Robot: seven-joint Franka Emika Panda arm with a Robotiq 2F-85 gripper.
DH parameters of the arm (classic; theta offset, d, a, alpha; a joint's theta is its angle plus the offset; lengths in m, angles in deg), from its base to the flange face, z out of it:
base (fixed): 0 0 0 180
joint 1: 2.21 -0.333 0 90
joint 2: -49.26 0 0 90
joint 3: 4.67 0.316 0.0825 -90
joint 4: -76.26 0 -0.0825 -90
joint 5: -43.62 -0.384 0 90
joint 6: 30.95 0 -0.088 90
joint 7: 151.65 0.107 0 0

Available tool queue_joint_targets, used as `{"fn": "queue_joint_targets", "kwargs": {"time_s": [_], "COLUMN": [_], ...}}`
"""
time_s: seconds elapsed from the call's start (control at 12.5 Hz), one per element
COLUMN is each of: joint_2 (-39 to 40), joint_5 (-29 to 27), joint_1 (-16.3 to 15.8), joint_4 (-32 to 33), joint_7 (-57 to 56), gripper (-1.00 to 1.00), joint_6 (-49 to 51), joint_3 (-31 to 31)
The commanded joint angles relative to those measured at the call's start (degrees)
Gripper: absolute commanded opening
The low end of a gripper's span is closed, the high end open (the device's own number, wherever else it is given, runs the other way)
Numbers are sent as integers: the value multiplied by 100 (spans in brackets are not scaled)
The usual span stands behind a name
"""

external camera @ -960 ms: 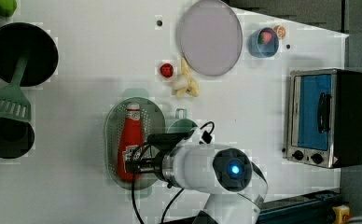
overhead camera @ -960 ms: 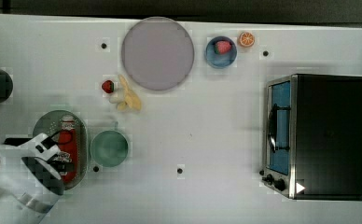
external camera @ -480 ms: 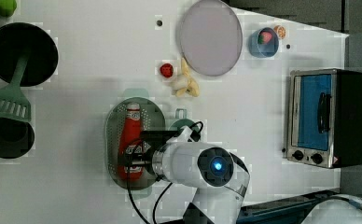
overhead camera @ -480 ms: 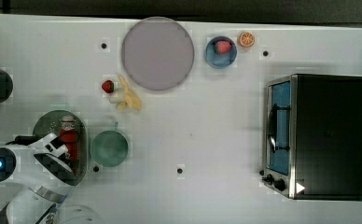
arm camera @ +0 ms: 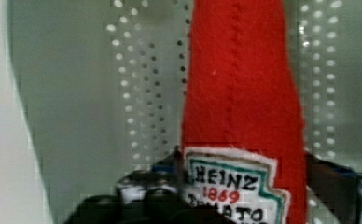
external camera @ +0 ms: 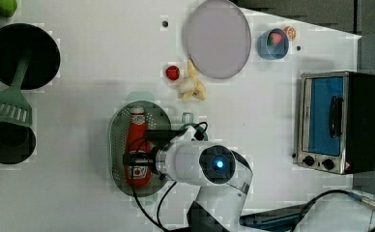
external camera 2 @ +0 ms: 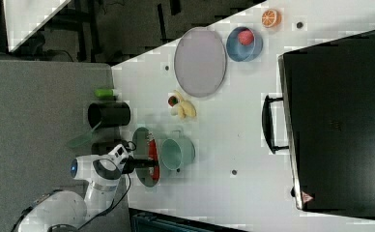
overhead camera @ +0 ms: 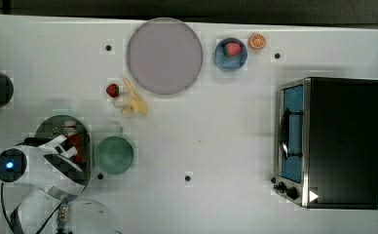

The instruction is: Pick ketchup from strainer and place it on the table

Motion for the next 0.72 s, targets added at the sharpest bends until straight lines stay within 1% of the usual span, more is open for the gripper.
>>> {"fn": "queue_joint_targets", "kwargs": {"time_s": [0.08,0.24,0.32,0.56,0.72], "joint_2": [-126,-404,-599,-1266,-1683], "joint_5": [-11,-130,-377,-1511,-1815], "joint_1": [-136,-33,73,474,669], "joint_4": [-134,-106,-122,-234,-424], "joint_7": [332,330,314,244,124], "gripper": [21,21,21,21,21], "joint_6": [20,458,659,997,1406], "joint_3": [-14,150,320,949,1199]}}
